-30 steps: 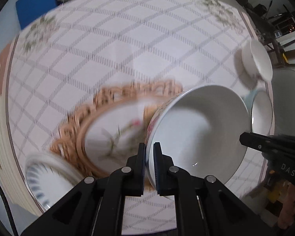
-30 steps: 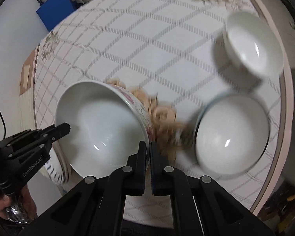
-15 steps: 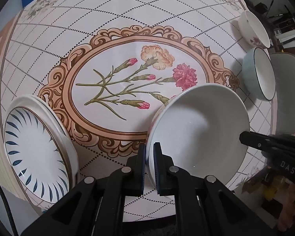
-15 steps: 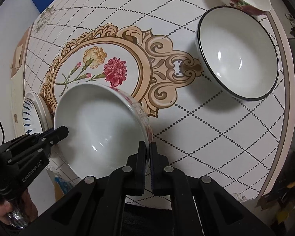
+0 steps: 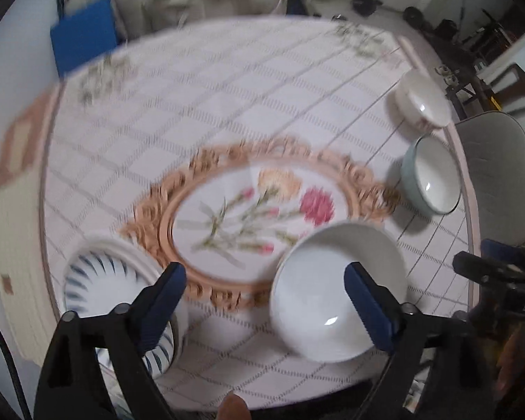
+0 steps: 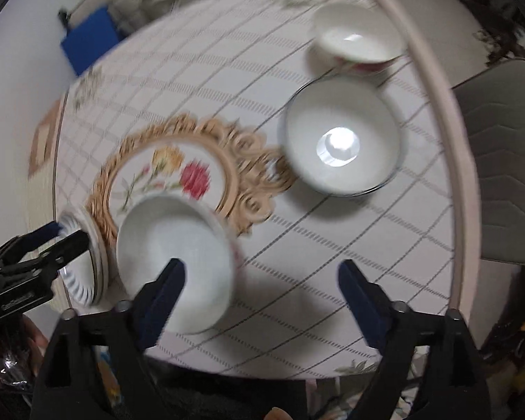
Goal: Organize plates and bowls
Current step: 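Open both grippers and withdraw from the floral bowl, then close both grippers on the rim of the teal-rimmed white bowl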
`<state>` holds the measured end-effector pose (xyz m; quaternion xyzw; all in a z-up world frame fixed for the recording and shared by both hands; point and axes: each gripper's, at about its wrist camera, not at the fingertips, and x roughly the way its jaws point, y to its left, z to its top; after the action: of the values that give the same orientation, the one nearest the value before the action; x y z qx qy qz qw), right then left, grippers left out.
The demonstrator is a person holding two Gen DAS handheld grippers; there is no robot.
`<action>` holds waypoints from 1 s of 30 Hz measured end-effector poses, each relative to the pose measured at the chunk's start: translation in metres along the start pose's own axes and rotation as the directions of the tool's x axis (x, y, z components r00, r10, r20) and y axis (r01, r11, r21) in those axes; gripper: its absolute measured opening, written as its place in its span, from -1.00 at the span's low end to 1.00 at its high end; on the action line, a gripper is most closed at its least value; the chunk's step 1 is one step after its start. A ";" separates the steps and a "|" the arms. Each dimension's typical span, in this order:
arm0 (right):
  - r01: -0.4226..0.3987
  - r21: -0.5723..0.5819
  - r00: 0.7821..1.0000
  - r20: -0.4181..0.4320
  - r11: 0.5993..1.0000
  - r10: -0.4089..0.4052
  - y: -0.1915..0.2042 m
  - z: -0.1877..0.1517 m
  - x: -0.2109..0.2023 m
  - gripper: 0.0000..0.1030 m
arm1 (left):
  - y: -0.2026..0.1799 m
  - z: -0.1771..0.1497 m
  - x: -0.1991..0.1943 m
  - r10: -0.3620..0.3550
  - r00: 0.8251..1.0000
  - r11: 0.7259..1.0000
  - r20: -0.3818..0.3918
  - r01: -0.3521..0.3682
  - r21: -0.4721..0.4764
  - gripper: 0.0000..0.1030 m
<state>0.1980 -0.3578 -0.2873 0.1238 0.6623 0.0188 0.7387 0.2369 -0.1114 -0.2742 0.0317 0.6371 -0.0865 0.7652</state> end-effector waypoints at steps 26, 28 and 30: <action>0.093 0.044 0.992 -0.087 0.995 -0.089 -0.119 0.110 0.055 1.00 | -0.152 0.127 0.122 0.022 0.975 0.990 -0.222 0.009 0.139 0.84; 0.088 0.045 0.992 -0.093 0.995 -0.084 -0.121 0.113 0.059 0.96 | -0.153 0.129 0.128 0.014 0.971 0.991 -0.239 0.018 0.130 0.84; 0.074 0.046 0.992 -0.102 0.996 -0.069 -0.122 0.115 0.062 0.89 | -0.154 0.131 0.133 0.002 0.966 0.992 -0.258 0.030 0.121 0.82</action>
<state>0.3024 -0.4824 -0.3624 0.1174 0.7028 -0.0180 0.7014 0.3603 -0.2954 -0.3710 0.0855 0.7247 -0.1263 0.6720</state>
